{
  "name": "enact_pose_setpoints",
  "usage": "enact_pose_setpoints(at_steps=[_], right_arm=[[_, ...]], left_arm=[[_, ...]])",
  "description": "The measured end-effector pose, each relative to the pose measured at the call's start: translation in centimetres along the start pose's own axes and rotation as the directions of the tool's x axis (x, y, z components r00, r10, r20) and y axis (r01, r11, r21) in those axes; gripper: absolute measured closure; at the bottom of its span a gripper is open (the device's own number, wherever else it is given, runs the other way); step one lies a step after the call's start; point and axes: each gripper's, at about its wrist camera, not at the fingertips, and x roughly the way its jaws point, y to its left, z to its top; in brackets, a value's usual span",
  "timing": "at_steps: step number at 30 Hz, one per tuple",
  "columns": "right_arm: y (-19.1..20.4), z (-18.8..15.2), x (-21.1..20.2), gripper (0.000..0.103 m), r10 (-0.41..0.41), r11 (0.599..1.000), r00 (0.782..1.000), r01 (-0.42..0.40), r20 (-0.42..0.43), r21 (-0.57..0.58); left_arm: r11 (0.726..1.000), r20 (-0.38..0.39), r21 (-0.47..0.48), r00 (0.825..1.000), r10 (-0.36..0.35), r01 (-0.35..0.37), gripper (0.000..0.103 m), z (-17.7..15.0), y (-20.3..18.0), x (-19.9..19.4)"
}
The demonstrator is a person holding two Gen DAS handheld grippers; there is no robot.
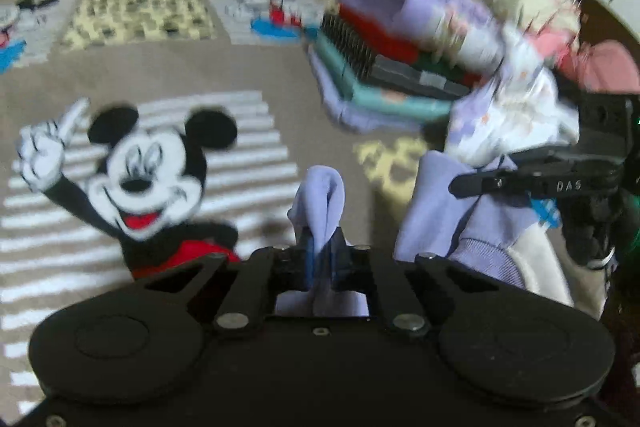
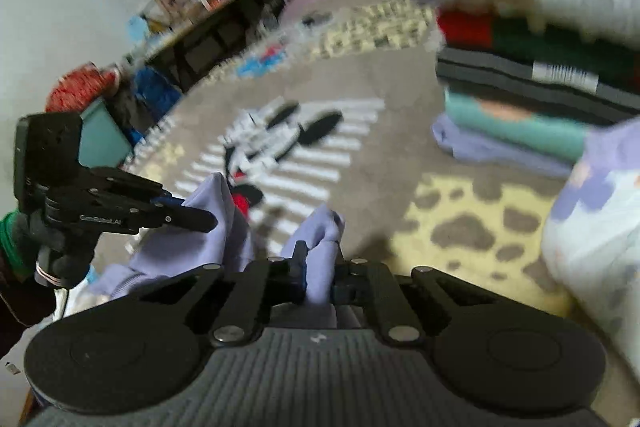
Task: Fold clothes
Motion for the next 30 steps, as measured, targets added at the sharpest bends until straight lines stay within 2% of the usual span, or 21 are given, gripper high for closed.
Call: enact_pose_setpoints(at_steps=[3, 6, 10, 15, 16, 21, 26, 28, 30], right_arm=[[1.1, 1.3, -2.1, 0.093, -0.003, 1.000, 0.997, 0.005, 0.074, -0.021], [2.0, 2.7, -3.5, 0.093, -0.019, 0.999, 0.988, 0.024, 0.155, -0.031], [2.9, 4.7, -4.9, 0.093, -0.045, 0.998, 0.963, 0.054, 0.265, -0.027], [4.1, 6.9, -6.2, 0.093, -0.066, 0.996, 0.919, 0.083, 0.389, -0.026], [4.4, 7.3, -6.4, 0.093, -0.072, 0.995, 0.909, 0.093, 0.411, -0.031], [5.5, 9.6, -6.6, 0.093, -0.089, 0.993, 0.878, 0.113, 0.470, -0.024], [5.7, 10.1, -6.8, 0.093, -0.098, 0.994, 0.846, 0.114, 0.524, 0.002], [5.6, 9.3, -6.8, 0.093, -0.093, 0.993, 0.837, 0.115, 0.540, -0.007], [5.1, 8.1, -6.6, 0.093, -0.079, 0.995, 0.842, 0.099, 0.534, -0.009]], left_arm=[[1.000, 0.084, 0.000, 0.996, 0.003, -0.003, 0.098, 1.1, -0.1, -2.6], [1.000, 0.184, -0.006, 0.983, 0.019, -0.018, 0.099, 2.5, 0.1, -5.3], [0.999, 0.307, -0.026, 0.950, 0.050, -0.044, 0.099, 4.3, 0.2, -8.6], [0.995, 0.436, -0.051, 0.895, 0.095, -0.081, 0.099, 5.8, 0.3, -11.8], [0.994, 0.451, -0.058, 0.886, 0.109, -0.093, 0.099, 6.2, 0.4, -12.2], [0.986, 0.474, -0.071, 0.865, 0.165, -0.150, 0.099, 8.9, 0.7, -12.6], [0.989, 0.537, -0.081, 0.831, 0.146, -0.122, 0.099, 9.1, 1.6, -14.1], [0.989, 0.536, -0.073, 0.832, 0.146, -0.127, 0.099, 8.1, 1.9, -14.3], [0.990, 0.517, -0.068, 0.845, 0.140, -0.123, 0.099, 6.4, 2.5, -14.0]])
